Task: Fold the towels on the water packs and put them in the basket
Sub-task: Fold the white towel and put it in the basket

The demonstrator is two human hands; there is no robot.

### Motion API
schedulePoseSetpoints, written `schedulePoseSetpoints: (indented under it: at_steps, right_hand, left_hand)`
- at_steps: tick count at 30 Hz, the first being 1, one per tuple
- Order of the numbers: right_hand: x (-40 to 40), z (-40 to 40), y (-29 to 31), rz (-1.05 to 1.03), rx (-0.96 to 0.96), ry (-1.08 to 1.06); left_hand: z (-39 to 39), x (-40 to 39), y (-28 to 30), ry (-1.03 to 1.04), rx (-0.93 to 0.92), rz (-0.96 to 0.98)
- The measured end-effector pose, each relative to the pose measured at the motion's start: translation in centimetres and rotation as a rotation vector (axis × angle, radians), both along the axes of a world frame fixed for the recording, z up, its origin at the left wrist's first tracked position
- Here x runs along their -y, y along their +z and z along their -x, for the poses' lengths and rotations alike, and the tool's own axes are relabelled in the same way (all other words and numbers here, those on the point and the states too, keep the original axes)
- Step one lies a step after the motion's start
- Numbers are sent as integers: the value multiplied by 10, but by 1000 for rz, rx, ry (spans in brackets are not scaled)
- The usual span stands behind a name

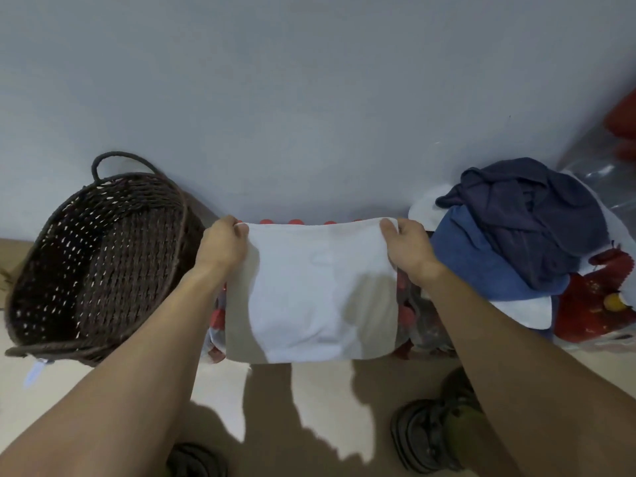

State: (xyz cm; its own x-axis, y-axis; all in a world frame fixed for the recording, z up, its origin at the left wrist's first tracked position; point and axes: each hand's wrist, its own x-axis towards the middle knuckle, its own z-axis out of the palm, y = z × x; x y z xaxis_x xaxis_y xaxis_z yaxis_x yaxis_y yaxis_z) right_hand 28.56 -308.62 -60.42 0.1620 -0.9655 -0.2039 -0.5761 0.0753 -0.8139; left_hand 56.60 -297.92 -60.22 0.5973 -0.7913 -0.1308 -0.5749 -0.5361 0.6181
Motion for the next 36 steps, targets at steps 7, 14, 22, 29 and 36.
schedulePoseSetpoints:
  at_steps: [7, 14, 22, 29, 36]
  right_hand:
    - [25, -3, -41, 105, -217, 15]
    - [41, -9, -37, 20, -425, 183]
    - [37, -9, 1, 108, -522, 527]
    - [36, 14, 95, 251, -709, 873]
    - [4, 38, 149, 294, -674, 880]
  left_hand:
    - [-7, 23, -29, -73, 228, 32]
    - [-8, 18, -46, -158, 410, 105]
    - [-26, 38, -3, -495, 444, -179]
    - [-42, 16, 93, -874, 601, -226]
    - [-41, -33, 127, -893, 633, -78]
